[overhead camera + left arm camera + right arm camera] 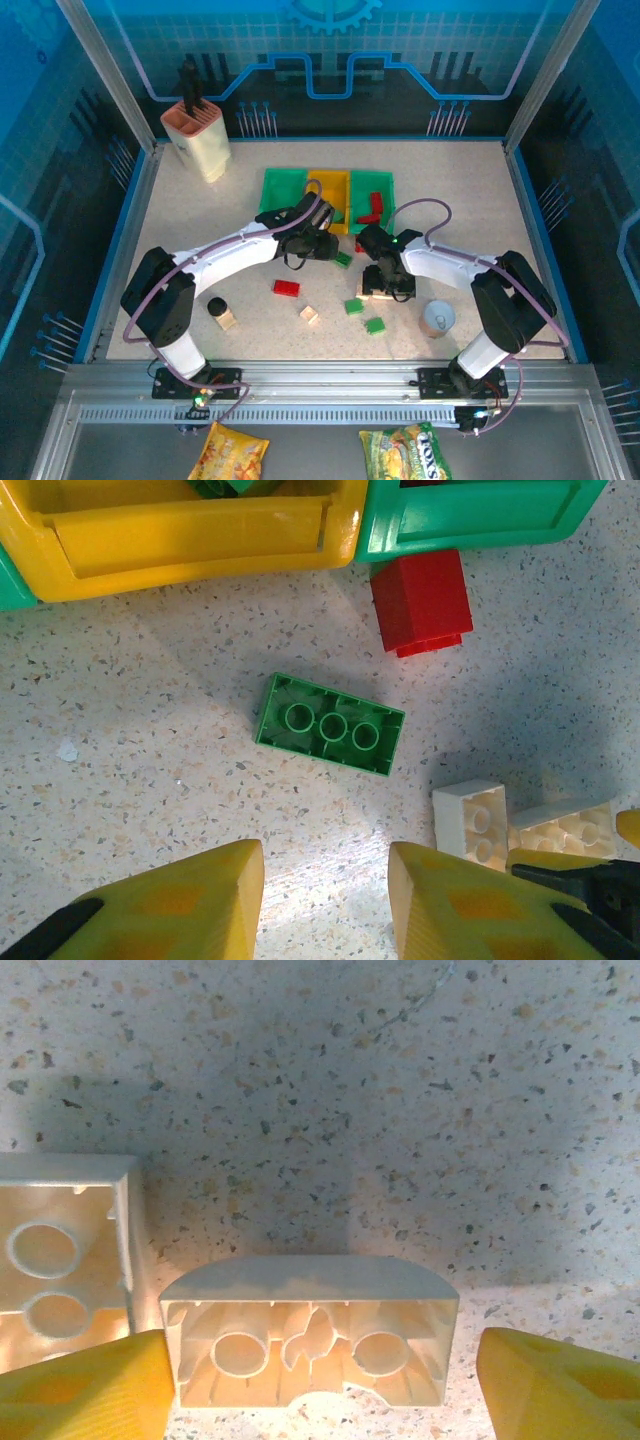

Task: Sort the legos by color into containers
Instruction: Pick up the lego from the bottom-center of the table.

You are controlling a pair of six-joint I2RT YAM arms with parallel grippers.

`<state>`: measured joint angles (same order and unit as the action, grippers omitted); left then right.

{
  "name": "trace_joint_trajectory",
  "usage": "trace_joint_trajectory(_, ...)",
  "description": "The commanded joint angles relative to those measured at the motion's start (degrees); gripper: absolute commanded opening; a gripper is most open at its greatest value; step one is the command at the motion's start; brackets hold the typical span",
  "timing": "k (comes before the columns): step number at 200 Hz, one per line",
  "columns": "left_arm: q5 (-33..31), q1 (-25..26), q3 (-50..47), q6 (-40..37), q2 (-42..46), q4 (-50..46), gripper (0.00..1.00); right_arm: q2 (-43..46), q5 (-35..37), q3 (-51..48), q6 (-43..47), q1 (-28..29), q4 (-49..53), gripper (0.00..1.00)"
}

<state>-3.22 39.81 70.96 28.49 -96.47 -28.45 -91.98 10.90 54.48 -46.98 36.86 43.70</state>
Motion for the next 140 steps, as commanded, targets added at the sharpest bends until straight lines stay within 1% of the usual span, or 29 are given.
trace_joint_trajectory(1, -1.4, 0.0, -0.2, -0.2, 1.9, -1.7, 0.38, -1.1, 1.3, 0.2, -1.2, 0.8, -0.4, 0.77)
trace_joint_trajectory(47, -1.7, 0.0, -0.3, -0.3, 2.2, -1.8, 0.38, -0.7, 1.5, 0.0, -1.2, 0.8, -0.4, 0.72)
trace_joint_trajectory(98, -1.9, 0.1, -0.6, 0.0, 2.7, -1.7, 0.38, -0.1, 1.6, 0.0, -1.4, 0.8, 0.0, 0.69)
trace_joint_trajectory(140, -3.0, -0.1, -2.3, 0.8, 5.1, -0.9, 0.38, 1.5, 2.5, 0.8, -1.2, 0.8, 1.6, 0.68)
